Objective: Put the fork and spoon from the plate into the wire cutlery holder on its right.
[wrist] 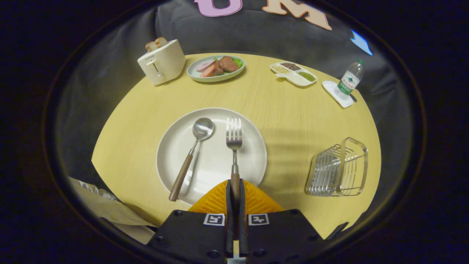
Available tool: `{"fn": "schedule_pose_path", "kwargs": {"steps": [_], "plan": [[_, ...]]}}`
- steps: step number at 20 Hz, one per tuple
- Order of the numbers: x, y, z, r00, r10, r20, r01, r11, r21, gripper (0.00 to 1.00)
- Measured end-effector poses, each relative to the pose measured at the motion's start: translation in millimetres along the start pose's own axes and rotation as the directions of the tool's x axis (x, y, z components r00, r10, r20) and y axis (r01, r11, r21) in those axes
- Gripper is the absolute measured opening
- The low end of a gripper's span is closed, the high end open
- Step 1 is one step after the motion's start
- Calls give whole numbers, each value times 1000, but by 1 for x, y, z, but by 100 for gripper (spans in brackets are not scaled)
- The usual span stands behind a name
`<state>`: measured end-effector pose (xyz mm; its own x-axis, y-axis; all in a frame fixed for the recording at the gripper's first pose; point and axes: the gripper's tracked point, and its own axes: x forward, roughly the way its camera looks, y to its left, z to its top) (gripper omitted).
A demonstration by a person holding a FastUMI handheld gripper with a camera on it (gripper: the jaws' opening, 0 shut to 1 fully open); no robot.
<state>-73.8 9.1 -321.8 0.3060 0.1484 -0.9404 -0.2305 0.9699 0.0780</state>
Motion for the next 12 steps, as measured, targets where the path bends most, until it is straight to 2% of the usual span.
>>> {"fn": "schedule_pose_path", "kwargs": {"steps": [6,12], "plan": [[-31,-26,5,999,13,-35,-12,1000,27,9],[-60,-68,4,998,-42,-53,44,999,32,9]]}}
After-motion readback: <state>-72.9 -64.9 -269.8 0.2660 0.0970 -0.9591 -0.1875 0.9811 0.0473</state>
